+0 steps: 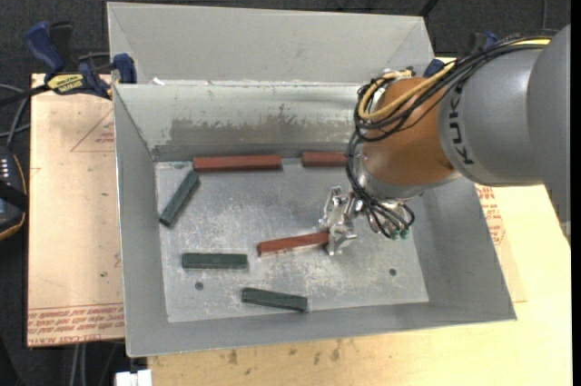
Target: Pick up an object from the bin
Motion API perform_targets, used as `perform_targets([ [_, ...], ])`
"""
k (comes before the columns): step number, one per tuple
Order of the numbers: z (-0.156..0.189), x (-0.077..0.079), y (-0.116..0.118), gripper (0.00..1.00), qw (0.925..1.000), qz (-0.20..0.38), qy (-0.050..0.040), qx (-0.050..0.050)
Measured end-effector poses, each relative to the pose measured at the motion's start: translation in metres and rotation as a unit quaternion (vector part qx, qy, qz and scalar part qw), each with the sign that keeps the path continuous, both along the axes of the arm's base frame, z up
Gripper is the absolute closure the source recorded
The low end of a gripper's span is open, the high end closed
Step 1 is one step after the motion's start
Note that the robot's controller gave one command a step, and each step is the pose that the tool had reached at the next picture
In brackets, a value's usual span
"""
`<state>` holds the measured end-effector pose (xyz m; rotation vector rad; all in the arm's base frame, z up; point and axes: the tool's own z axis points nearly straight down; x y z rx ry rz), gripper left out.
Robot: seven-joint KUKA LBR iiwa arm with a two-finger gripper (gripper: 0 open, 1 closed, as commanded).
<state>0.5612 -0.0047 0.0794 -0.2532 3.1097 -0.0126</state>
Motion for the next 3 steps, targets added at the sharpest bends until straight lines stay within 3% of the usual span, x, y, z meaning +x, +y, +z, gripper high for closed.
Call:
perform_targets([
  [1,0.105,0.006,0.001,1.0,0.9999,-0.002,0.0098,0.004],
  [2,0.105,0.006,0.001,1.0,0.9999,-0.002,0.0098,0.004],
  [3,0.128,0.01,0.0,1.0,0.9999,0.008,0.0112,0.003],
])
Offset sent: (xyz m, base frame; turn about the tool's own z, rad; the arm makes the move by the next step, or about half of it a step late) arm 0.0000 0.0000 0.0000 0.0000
